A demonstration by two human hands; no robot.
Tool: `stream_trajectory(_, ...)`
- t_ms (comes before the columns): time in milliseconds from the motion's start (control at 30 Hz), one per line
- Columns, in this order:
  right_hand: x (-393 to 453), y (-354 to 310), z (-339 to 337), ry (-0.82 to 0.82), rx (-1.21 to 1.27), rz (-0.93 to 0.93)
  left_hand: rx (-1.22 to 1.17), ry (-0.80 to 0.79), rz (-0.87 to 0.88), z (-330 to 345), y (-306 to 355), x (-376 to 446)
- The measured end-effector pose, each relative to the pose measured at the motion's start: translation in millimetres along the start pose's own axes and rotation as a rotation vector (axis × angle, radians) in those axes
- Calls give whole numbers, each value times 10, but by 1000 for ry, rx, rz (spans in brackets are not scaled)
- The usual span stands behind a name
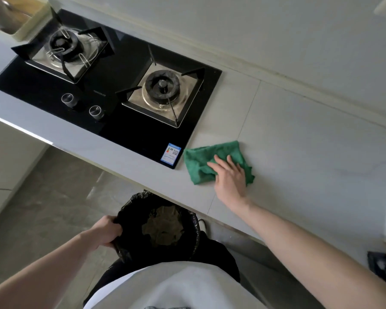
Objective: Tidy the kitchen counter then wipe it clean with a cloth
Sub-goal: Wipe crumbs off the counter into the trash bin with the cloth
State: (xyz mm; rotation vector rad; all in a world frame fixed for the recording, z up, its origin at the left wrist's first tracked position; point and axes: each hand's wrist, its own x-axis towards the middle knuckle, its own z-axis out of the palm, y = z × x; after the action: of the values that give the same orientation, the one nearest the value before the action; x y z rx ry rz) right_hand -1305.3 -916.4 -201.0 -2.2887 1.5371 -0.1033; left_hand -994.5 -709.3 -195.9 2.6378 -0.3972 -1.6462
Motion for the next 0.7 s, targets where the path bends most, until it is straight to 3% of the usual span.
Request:
stream_trajectory(133,-159,56,-92,-12,130,-33,2,-8,20,-4,-9,-16)
stream_trajectory(267,52,519,-500,210,292,106,2,-5,33,25,-17,-41)
stream_trajectory(467,402,1751,-1163,447,120,363,16,25,37,86,-47,-23)
stream_trajectory(600,390,2405,-1430,425,29,592,-6,31,16,124,-83,36)
stream_trajectory(700,272,2657,-1428,319,10,758,-24,41,7,156,-105,69)
